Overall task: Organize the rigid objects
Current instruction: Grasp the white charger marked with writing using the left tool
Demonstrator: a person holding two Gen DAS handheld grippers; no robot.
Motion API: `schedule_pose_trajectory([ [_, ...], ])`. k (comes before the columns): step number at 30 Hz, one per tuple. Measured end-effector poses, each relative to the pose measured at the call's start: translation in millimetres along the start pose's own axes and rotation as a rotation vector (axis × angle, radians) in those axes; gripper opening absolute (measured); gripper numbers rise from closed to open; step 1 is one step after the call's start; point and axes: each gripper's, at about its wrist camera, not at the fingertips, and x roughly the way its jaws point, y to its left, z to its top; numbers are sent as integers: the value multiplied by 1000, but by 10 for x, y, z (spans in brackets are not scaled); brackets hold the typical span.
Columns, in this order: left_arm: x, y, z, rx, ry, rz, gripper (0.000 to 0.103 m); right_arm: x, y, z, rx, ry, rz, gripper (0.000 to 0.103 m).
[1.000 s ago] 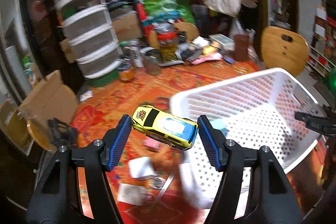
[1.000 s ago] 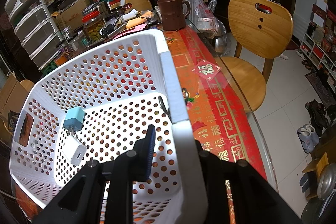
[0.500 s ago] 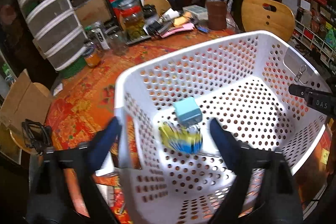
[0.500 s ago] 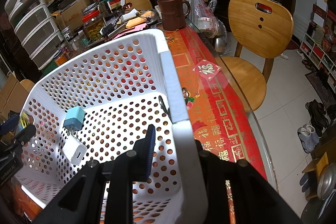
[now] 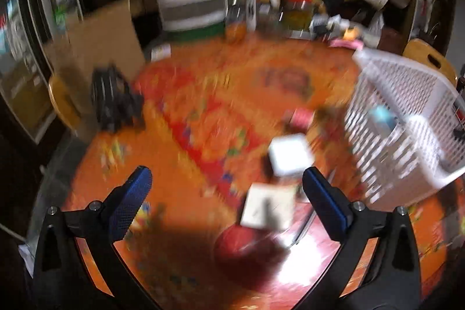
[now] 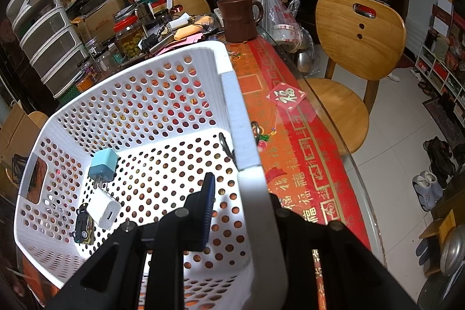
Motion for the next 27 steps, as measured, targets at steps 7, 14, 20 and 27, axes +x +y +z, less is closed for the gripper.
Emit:
schedule_pose_trajectory([
  [7, 367, -136, -273, 50, 45, -61, 102, 3, -3, 21, 0, 1, -2, 23],
  [14, 623, -366, -367, 64, 98, -56, 102, 12, -8, 26, 0, 2, -4, 23],
  [20, 643, -342, -388, 41, 96, -95, 63, 10, -12, 26, 1, 1, -4, 23],
  [27, 379, -285, -350, 71, -21, 53, 63, 14, -17, 29, 1, 2, -4, 23],
])
